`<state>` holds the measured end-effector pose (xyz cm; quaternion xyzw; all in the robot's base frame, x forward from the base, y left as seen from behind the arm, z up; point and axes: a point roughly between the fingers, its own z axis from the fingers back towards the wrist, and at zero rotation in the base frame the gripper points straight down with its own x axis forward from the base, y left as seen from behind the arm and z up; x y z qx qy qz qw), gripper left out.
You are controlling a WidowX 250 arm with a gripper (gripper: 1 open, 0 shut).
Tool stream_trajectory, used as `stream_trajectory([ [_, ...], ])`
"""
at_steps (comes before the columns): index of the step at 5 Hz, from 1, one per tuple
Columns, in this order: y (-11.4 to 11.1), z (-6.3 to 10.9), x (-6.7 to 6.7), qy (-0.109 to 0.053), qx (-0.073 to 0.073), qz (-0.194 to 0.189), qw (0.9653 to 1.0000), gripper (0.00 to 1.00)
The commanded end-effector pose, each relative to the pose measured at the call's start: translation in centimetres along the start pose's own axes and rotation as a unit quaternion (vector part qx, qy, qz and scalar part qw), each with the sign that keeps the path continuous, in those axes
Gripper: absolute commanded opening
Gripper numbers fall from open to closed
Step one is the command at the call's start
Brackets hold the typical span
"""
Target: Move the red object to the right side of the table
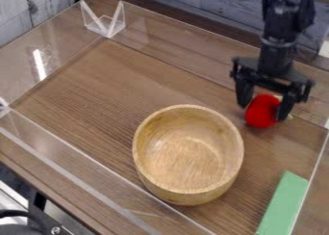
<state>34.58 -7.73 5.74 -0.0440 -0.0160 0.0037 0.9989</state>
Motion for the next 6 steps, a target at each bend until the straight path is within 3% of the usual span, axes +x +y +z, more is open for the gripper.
stream_trajectory([
  [1, 1.2, 4.9, 0.7, -0.06, -0.001, 0.016, 0.9981, 1.0],
  [2, 3.7, 7.4, 0.7, -0.083, 0.008, 0.037, 0.9958, 1.0],
  [3, 7.1, 8.2, 1.2, -0.092, 0.023, 0.068, 0.9932, 1.0],
  [4, 9.2, 8.1, 1.4, -0.098, 0.032, 0.076, 0.9917, 1.0],
  [6, 10.2, 6.3, 1.5, -0.082, 0.043, 0.081, 0.9924, 1.0],
])
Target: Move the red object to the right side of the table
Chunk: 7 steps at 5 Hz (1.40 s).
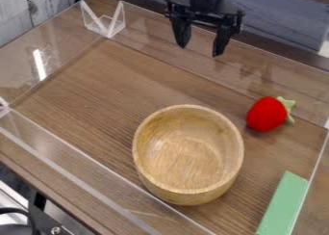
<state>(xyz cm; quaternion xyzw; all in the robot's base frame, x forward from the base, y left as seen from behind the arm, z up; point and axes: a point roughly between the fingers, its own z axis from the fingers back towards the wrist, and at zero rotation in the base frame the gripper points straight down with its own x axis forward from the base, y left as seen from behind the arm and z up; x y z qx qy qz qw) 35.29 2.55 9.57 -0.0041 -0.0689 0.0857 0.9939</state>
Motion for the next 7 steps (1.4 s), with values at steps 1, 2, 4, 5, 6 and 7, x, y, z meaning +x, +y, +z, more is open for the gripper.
stream_trajectory([
  [1, 0.9, 0.7, 0.8, -0.022, 0.005, 0.006, 0.9997, 1.0],
  [2, 1.8, 0.3, 0.7, -0.022, 0.01, 0.011, 0.9996, 1.0],
  [4, 2.8, 0.7, 0.5, -0.031, 0.021, 0.017, 0.9992, 1.0],
  [5, 2.9, 1.3, 0.3, -0.036, 0.024, 0.021, 0.9988, 1.0],
  [6, 3.0, 1.8, 0.2, -0.041, 0.025, 0.025, 0.9985, 1.0],
  [7, 2.8, 2.1, 0.0, -0.046, 0.026, 0.024, 0.9983, 1.0],
])
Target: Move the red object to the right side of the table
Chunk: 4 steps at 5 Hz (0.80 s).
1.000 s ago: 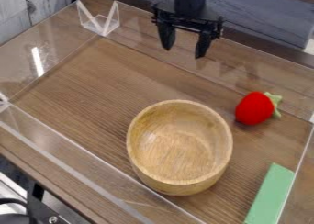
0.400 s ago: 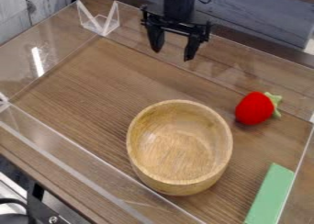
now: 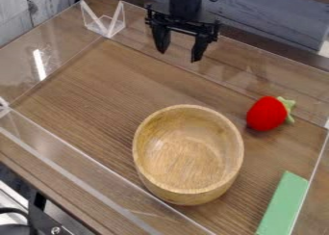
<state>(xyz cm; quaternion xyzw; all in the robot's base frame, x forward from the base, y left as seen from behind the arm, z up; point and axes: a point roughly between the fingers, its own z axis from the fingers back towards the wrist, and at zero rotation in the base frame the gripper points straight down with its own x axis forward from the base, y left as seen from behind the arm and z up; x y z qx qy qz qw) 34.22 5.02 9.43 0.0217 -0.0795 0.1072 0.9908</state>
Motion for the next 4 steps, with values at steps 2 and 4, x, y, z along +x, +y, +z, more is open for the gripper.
stream_trajectory([
  [2, -0.03, 2.1, 0.44, -0.038, 0.001, -0.003, 0.9993, 1.0],
  [4, -0.46, 2.44, 0.34, -0.045, -0.001, -0.009, 0.9989, 1.0],
])
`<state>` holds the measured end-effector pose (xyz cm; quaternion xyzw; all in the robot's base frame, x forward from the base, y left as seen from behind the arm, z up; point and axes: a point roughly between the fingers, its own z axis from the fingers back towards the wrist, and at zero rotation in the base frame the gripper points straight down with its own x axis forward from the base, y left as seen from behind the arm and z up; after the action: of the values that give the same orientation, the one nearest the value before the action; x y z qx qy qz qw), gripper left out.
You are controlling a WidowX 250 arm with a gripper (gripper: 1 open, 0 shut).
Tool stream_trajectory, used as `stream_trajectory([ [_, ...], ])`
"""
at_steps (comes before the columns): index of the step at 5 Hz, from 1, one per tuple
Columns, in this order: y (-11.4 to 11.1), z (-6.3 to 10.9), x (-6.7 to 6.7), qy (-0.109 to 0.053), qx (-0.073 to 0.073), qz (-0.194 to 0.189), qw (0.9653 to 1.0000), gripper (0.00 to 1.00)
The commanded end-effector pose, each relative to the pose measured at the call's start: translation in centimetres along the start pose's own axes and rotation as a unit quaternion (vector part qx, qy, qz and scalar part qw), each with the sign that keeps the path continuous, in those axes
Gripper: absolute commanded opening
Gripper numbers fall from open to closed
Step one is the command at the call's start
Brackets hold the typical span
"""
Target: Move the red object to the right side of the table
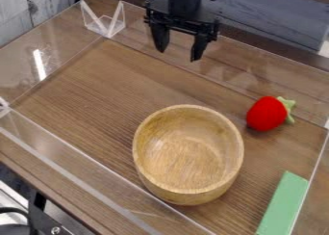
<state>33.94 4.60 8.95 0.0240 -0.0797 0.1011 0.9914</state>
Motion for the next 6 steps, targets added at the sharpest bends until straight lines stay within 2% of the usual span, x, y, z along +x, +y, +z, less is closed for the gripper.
stream_trajectory([
  [1, -0.2, 3.0, 0.8, -0.048, -0.002, -0.004, 0.9988, 1.0],
  [4, -0.2, 0.3, 0.9, -0.029, 0.004, -0.006, 0.9996, 1.0],
  [6, 0.3, 0.6, 1.9, -0.032, 0.001, 0.007, 0.9995, 1.0],
])
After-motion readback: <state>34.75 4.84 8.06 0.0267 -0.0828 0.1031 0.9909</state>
